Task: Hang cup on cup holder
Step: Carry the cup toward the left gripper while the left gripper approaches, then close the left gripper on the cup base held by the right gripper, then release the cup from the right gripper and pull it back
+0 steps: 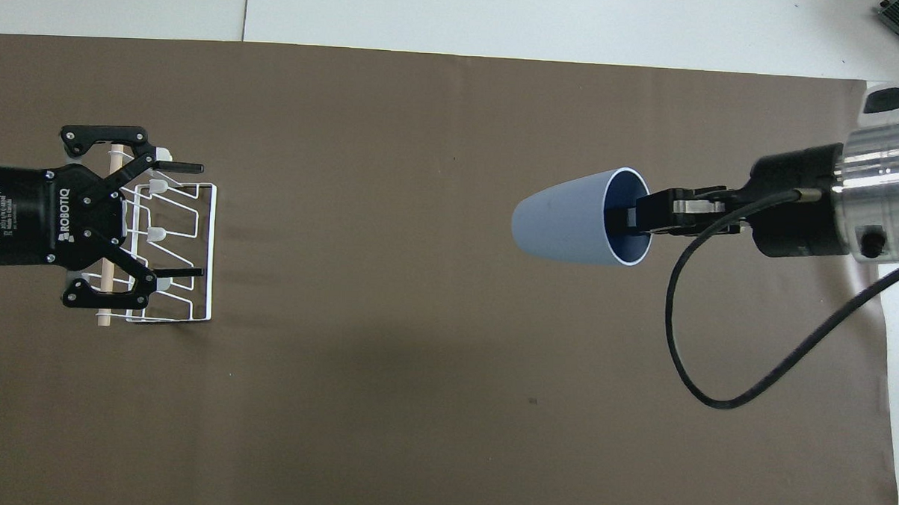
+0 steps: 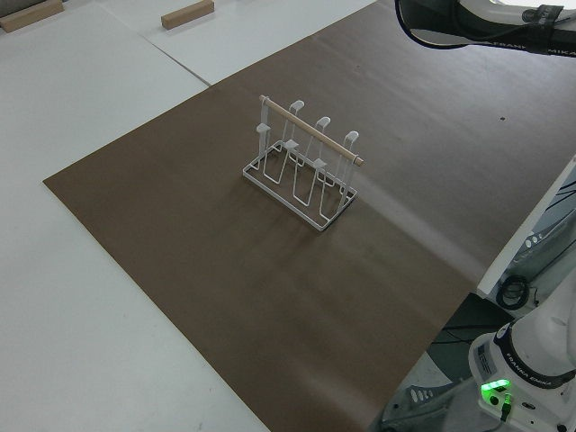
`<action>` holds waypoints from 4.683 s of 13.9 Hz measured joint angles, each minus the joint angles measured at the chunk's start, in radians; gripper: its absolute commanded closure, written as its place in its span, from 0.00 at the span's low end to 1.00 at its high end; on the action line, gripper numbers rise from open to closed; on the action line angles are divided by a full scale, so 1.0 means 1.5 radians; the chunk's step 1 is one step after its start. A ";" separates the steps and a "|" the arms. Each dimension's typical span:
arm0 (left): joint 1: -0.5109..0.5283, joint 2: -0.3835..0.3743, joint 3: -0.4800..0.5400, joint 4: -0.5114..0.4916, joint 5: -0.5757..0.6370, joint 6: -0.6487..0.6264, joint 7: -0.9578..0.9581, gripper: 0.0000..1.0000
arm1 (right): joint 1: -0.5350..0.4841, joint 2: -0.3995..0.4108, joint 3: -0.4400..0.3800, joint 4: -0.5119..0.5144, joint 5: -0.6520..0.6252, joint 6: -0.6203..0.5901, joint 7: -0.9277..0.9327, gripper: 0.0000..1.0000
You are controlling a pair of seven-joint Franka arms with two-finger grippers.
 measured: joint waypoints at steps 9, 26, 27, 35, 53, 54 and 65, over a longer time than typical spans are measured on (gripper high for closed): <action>-0.115 -0.019 -0.015 -0.035 -0.079 0.149 -0.090 0.00 | 0.001 -0.002 0.120 -0.019 0.065 0.151 0.054 1.00; -0.115 -0.027 -0.001 -0.022 -0.122 0.154 -0.078 0.00 | 0.003 -0.006 0.203 -0.028 0.066 0.263 0.138 1.00; -0.115 -0.030 -0.001 -0.019 -0.122 0.145 -0.078 0.00 | 0.003 -0.006 0.203 -0.029 0.066 0.263 0.138 1.00; -0.116 -0.040 -0.007 -0.020 -0.087 0.138 -0.075 0.00 | 0.003 -0.006 0.203 -0.036 0.066 0.263 0.138 1.00; -0.116 -0.041 -0.006 -0.012 -0.056 0.131 -0.055 1.00 | 0.003 -0.010 0.203 -0.040 0.066 0.256 0.147 0.71; -0.116 -0.041 -0.006 -0.012 -0.054 0.130 -0.054 1.00 | 0.003 -0.010 0.203 -0.040 0.066 0.257 0.160 0.49; -0.115 -0.041 -0.001 -0.014 0.127 0.127 -0.034 1.00 | -0.004 -0.010 0.199 -0.041 0.066 0.263 0.247 0.00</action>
